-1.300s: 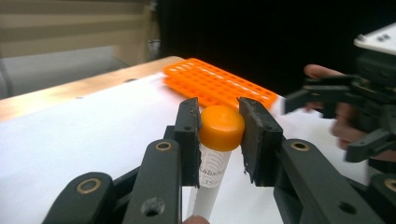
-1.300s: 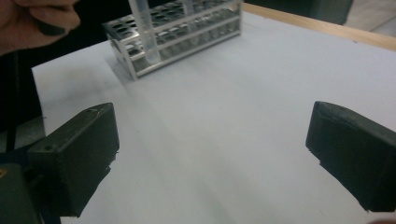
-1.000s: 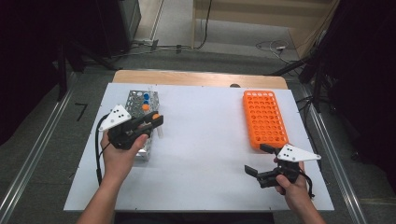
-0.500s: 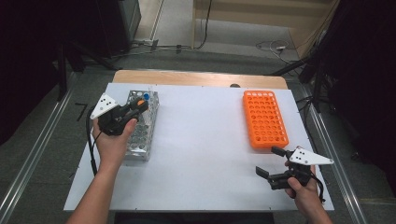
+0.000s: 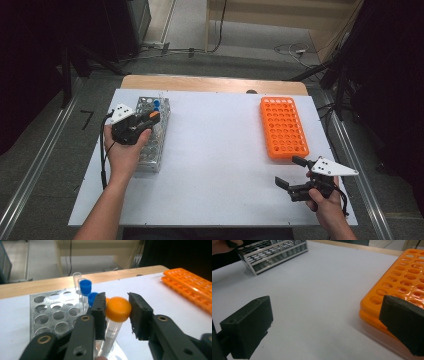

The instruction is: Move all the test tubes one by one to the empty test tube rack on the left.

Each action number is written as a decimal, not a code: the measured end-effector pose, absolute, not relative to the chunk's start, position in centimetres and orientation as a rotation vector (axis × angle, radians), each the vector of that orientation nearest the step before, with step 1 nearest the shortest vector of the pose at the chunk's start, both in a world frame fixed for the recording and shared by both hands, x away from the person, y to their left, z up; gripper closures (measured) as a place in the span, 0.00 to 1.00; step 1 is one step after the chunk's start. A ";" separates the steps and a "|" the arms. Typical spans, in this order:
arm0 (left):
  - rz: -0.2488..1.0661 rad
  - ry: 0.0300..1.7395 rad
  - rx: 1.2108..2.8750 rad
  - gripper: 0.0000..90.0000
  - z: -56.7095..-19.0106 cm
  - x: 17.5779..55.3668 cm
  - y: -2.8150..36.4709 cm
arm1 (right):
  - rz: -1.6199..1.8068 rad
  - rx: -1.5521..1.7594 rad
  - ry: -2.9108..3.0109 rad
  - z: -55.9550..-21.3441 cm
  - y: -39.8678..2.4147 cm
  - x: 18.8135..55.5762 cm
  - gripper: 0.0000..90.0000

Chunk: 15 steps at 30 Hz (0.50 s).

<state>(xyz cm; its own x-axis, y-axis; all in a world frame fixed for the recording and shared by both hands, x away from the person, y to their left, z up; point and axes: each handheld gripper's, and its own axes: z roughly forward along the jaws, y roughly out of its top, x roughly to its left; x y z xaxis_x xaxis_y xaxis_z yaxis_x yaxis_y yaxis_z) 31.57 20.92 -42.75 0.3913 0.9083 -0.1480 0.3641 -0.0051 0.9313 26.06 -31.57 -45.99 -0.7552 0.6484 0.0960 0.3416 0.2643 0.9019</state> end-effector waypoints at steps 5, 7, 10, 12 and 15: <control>0.614 1.160 1.548 0.41 -42.7 30.9 21.1 | 1.485 0.912 2.243 -46.1 -31.7 26.3 0.00; 0.596 1.151 1.540 0.29 -42.7 30.4 21.2 | 1.479 0.915 2.242 -46.2 -31.8 26.4 0.00; 0.575 1.131 1.538 0.16 -43.1 29.4 21.2 | 1.467 0.927 2.245 -46.4 -31.9 26.6 0.00; 0.562 1.118 1.545 0.11 -43.3 28.8 21.3 | 1.466 0.928 2.246 -46.4 -31.9 26.7 0.00; 0.549 1.096 1.542 0.05 -43.5 27.7 21.3 | 1.462 0.926 2.245 -46.5 -31.9 26.8 0.00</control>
